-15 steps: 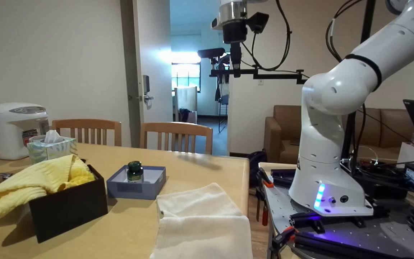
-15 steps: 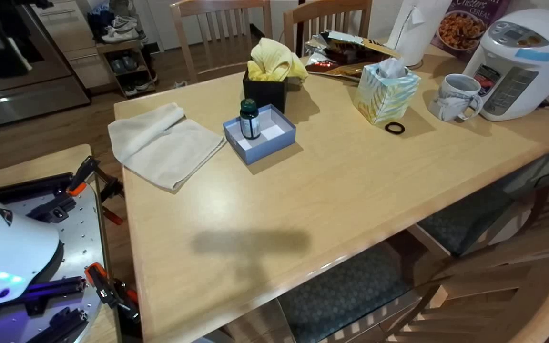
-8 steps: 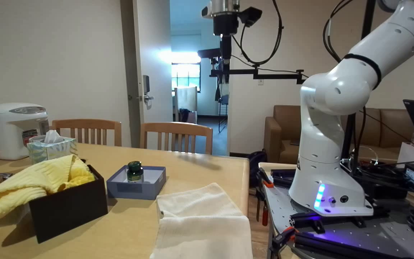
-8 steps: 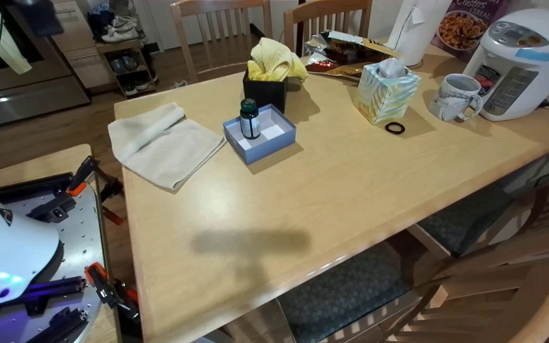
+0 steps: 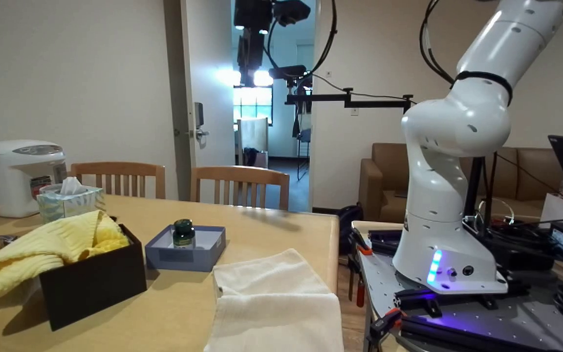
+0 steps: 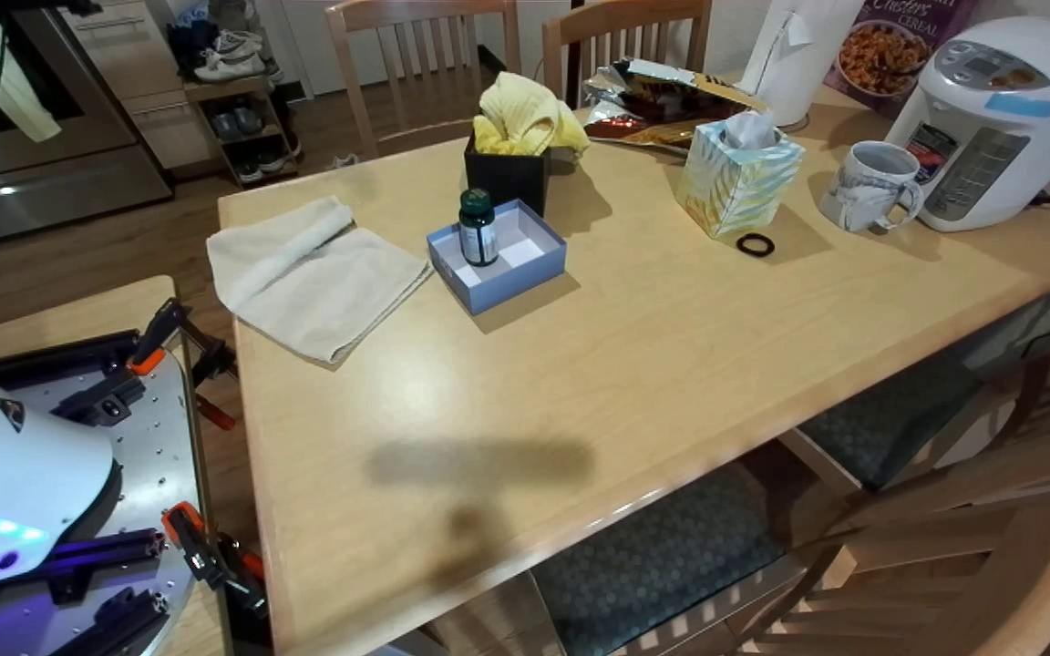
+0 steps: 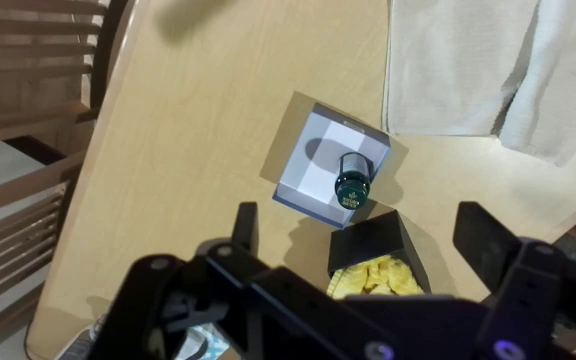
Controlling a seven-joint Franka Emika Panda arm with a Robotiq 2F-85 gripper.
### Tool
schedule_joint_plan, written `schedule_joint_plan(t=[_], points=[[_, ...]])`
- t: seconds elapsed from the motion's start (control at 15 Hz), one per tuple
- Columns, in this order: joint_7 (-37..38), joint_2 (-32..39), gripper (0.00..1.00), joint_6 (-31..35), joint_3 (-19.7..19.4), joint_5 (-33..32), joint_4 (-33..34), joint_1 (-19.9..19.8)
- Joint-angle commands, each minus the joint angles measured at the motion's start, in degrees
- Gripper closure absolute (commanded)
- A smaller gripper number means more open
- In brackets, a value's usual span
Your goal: Remove the yellow towel from the black box and place it on the table
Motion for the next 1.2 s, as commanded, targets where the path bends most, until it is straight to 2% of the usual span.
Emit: schedule_joint_plan(t=[0.0, 0.2, 0.27, 0.4, 0.6, 0.8, 0.93, 1.07, 1.13], points=[[-4.55, 12.61, 0.00, -0.54, 1.04, 1.54, 8.86, 0.85], [-7.37, 19.18, 0.00, -1.79, 2.09, 1.65, 13.87, 0.82], [-4.38, 14.67, 0.00, 0.08, 2.65, 0.98, 9.05, -0.06], [-5.13, 18.42, 0.00, 0.02, 3.07, 0.92, 11.79, -0.14], [-5.43, 19.41, 0.00, -0.19, 3.13, 0.90, 12.90, -0.17], [-7.37, 22.14, 0.00, 7.58, 4.26, -2.65, 14.31, 0.38], [-10.06, 26.70, 0.00, 14.25, 4.66, -1.79, 18.70, 0.73], [-14.17, 32.15, 0.00, 19.03, 5.03, 1.98, 24.11, 0.89], [-16.00, 35.45, 0.00, 19.04, 5.49, 2.95, 27.72, 0.70]])
